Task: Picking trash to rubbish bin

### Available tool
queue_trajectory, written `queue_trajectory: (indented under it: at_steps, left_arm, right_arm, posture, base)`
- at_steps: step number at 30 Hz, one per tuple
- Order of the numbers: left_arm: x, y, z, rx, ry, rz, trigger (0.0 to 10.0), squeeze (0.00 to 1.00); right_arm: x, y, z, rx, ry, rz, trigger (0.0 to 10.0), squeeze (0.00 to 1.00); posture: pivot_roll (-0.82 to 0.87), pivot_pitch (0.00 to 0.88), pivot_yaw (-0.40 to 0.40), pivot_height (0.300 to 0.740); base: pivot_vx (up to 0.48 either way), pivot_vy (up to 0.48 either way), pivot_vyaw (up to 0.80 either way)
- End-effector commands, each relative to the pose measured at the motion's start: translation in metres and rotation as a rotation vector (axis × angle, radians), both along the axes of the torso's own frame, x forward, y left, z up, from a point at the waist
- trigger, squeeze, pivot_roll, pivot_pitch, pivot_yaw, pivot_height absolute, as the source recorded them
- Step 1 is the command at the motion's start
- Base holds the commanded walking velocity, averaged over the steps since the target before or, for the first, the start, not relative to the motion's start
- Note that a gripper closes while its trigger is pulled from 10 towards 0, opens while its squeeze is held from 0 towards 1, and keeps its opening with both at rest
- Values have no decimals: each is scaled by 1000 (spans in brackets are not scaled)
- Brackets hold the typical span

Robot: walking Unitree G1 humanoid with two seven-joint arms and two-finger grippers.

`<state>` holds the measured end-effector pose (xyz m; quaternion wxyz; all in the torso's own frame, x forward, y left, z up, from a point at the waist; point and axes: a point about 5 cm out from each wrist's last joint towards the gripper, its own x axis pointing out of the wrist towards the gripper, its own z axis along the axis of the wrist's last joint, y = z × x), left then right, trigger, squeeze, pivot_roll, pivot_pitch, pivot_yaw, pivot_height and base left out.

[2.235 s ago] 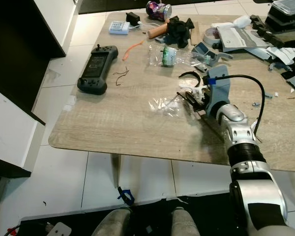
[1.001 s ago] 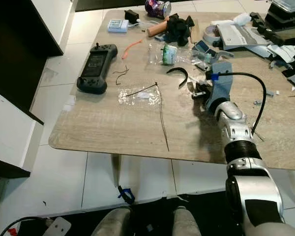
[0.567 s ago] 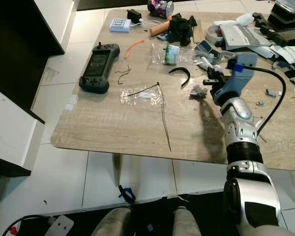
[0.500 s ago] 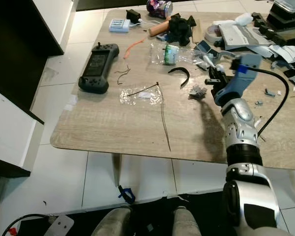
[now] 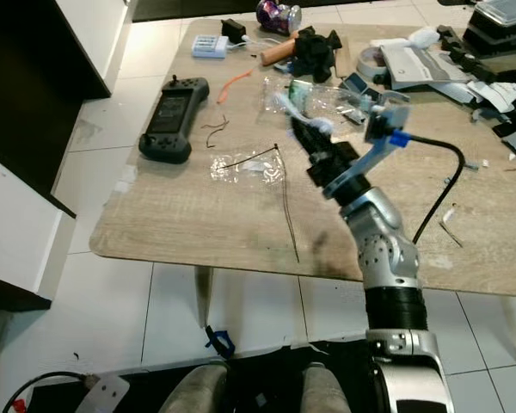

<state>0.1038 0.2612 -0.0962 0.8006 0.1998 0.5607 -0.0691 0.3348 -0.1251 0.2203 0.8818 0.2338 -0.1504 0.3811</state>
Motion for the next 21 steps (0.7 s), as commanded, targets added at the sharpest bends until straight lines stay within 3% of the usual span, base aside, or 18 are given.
queue_trajectory:
  at_steps: [1, 8, 14, 21]
  left_arm:
    - [-12, 5, -2, 5, 50, 18, 10000, 0]
    - [-5, 11, 2, 17, 26, 28, 10000, 0]
    - [-1, 4, 0, 12, 40, 27, 10000, 0]
    - [5, -3, -1, 6, 28, 19, 10000, 0]
  right_arm:
    - [-3, 10, -9, -16, 28, 46, 10000, 0]
    - [-9, 33, -16, -15, 63, 117, 10000, 0]
    - [-22, 55, -41, -102, 124, 225, 10000, 0]
    - [-24, 61, -42, -119, 121, 251, 10000, 0]
  posture:
    - [3, 136, 68, 740]
    - [17, 139, 63, 740]
    - [17, 100, 64, 740]
    - [21, 103, 63, 740]
  base:
    - [0, 0, 0]
    - [0, 0, 0]
    - [-40, 0, 0]
    - [-34, 0, 0]
